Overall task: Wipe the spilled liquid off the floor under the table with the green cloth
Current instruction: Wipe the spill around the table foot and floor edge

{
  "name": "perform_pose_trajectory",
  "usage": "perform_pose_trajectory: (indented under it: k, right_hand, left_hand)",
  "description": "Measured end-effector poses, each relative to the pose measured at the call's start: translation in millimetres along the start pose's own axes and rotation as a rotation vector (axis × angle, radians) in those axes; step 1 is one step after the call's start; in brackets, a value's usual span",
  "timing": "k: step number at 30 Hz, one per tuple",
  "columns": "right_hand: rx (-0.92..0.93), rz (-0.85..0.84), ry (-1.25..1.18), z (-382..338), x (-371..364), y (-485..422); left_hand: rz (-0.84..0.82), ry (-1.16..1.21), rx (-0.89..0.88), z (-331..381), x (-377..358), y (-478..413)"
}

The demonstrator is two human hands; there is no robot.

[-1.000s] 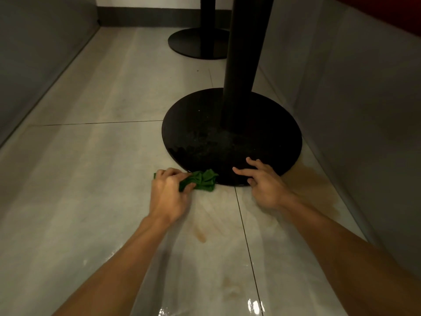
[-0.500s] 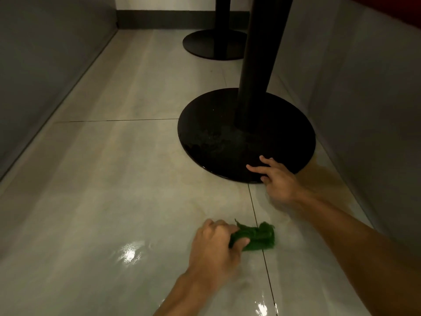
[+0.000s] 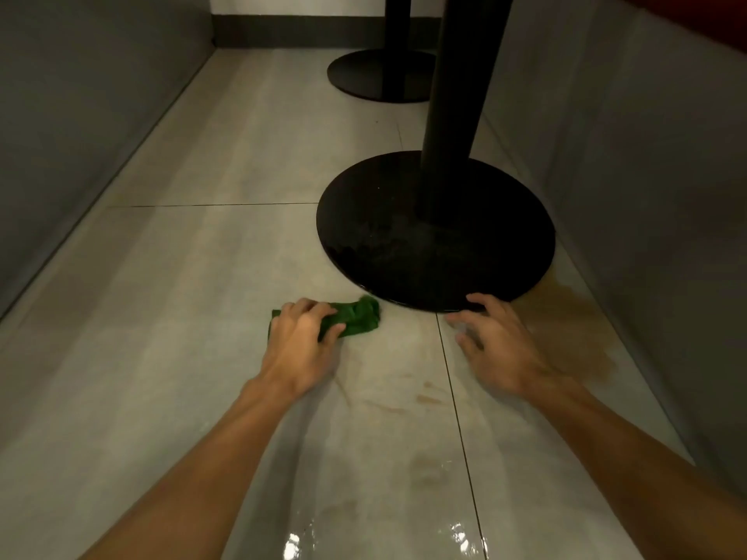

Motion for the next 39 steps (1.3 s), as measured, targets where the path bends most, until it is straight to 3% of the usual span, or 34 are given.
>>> perform_pose_trajectory:
  k: [7,16,21,25,32,36,39]
  right_hand:
    - [0.008,0.002,0.016,2.8,-2.0,6.3]
    - [0.041,-0.051,0.015,4.3,1.3,5.8]
    - [0.012,-0.053,0.007,6.2,-6.3,6.5]
    - [-0.014,-0.055,-0.012,3.4,-8.9,9.8]
    - [0.001,-0.086,-0.136,0.4,-6.7,20.0]
    - [0.038,-0.054,-0.277,-11.2,7.6,28.9]
    - [0.054,-0.153,-0.432,-20.3,26.8,46.4]
  left_hand:
    - [0.134,0.036,0.072,26.3,-20.8,80.0]
    - [0.019,0.186,-0.018,79.0,-60.5,143.1]
    - [0.304,0.114,0.234,15.6,-0.6,155.1]
    - [0.335,0.090,0.351,7.7,10.1,172.4]
    - [0.241,0.373,0.314,80.2,-47.9,183.8]
    - [0.062,0.343,0.118,129.1,-85.0,179.8]
    - [-0.089,0.299,0.138,138.7,-88.0,173.7]
Point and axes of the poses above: each hand's wrist, its own y-axis away from the middle knuckle, its own x-axis out of the back of the hand, z = x × y, the point moved 3 cm from there along -y, towards the middle knuckle, and after that the axes turned 10 degrees about y, right-handed, at the moved point
